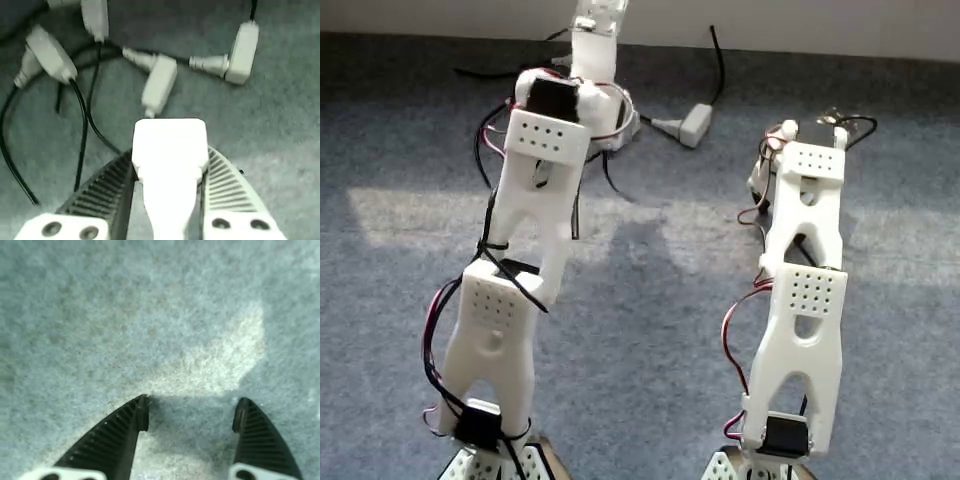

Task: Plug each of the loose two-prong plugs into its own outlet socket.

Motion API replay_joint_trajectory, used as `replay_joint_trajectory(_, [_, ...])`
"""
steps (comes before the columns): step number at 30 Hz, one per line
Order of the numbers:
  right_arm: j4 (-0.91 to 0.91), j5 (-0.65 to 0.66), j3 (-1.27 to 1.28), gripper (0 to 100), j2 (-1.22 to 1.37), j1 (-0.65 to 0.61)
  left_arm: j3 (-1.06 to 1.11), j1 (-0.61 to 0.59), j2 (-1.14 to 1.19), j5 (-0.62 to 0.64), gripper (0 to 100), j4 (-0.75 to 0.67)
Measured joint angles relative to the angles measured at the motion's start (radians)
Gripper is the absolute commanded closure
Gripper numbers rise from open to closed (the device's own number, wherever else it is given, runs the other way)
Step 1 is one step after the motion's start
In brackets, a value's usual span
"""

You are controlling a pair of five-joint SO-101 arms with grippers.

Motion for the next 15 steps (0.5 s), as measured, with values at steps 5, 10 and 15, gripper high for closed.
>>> replay_joint_trajectory(5, [0.000, 0.000, 0.000, 73.1, 0.000, 0.000, 0.043, -0.008, 0.026, -0.235, 72, -0.331])
replay_joint_trajectory(10, [0.000, 0.000, 0.000, 73.1, 0.000, 0.000, 0.138, -0.012, 0.132, -0.282, 73, -0.557])
replay_joint_trajectory(15, [0.000, 0.000, 0.000, 73.1, 0.000, 0.000, 0.144, -0.021, 0.173, -0.282, 73, -0.578])
